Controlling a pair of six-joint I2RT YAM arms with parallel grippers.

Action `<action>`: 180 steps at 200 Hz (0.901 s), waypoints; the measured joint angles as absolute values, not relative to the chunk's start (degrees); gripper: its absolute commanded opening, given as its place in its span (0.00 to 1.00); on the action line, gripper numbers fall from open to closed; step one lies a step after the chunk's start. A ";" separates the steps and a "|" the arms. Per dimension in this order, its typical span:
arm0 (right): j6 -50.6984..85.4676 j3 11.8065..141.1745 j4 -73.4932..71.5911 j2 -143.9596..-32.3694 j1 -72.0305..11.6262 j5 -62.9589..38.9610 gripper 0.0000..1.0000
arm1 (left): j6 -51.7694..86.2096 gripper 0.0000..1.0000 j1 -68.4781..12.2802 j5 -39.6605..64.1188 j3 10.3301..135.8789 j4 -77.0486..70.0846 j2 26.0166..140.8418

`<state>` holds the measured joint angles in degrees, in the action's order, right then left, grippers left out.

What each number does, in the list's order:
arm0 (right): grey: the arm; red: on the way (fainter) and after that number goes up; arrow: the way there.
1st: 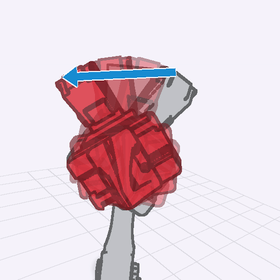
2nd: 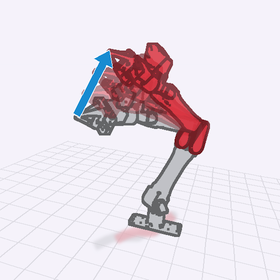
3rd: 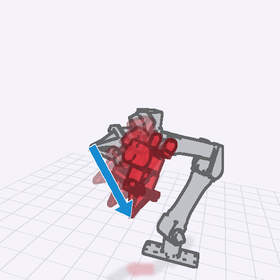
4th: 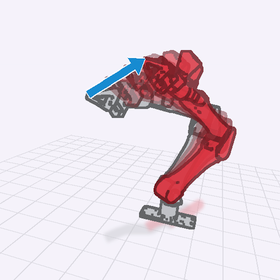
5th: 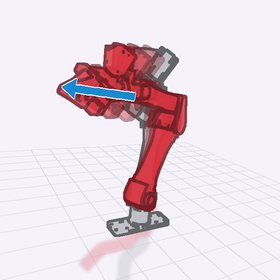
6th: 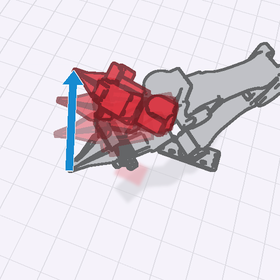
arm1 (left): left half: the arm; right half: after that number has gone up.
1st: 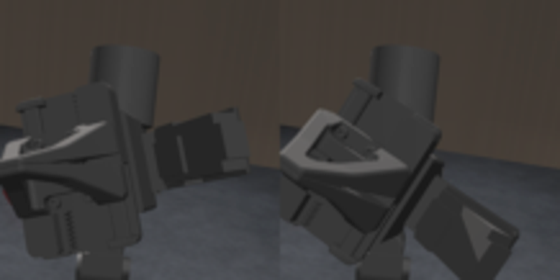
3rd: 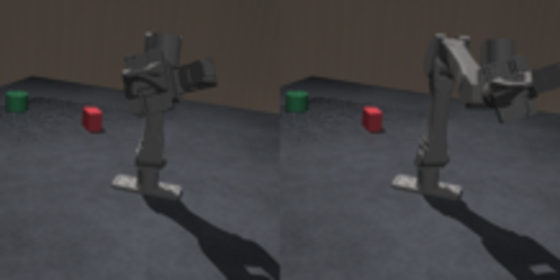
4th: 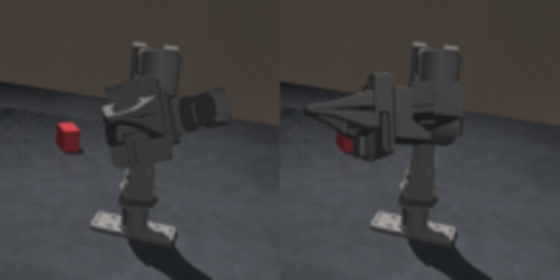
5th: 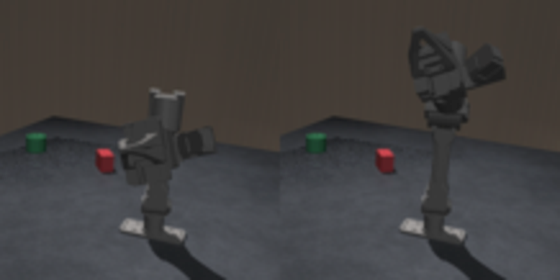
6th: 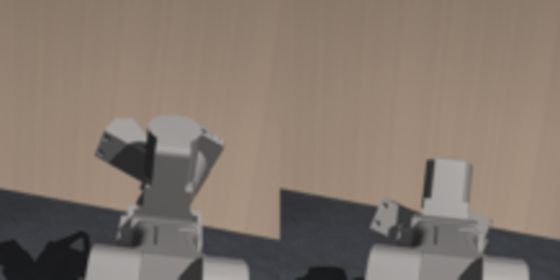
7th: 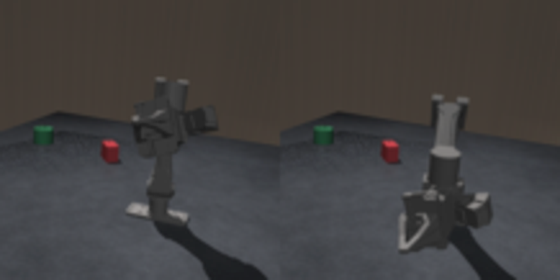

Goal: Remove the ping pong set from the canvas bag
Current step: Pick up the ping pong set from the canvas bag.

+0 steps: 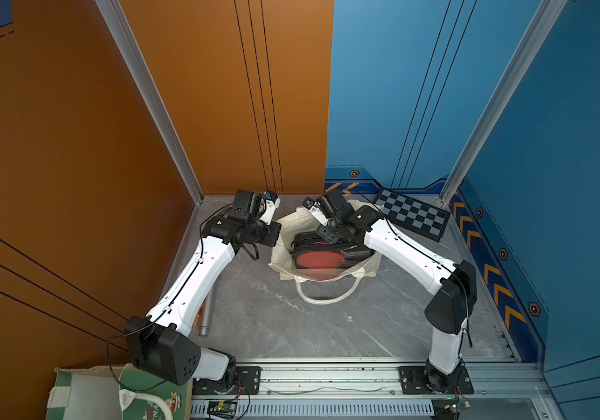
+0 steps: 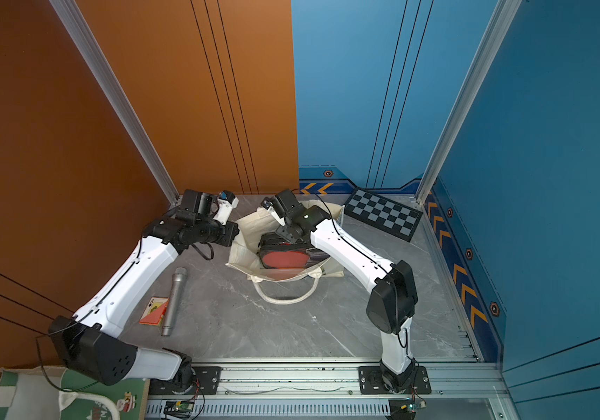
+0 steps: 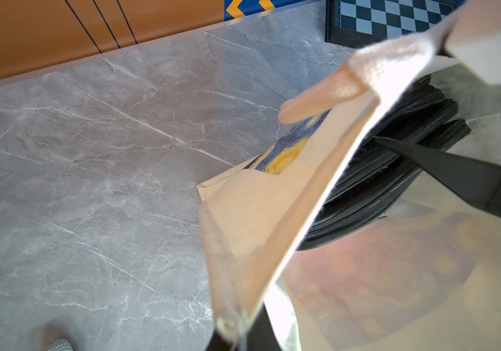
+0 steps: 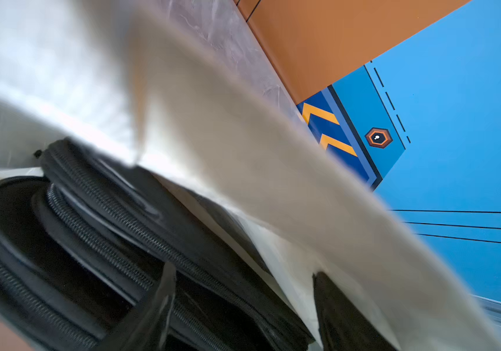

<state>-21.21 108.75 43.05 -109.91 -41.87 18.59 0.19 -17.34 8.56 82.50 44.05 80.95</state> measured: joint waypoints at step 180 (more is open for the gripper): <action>-27.79 105.25 48.29 -110.72 -37.54 16.19 0.71 | 0.32 0.00 -17.30 7.66 89.17 45.69 85.45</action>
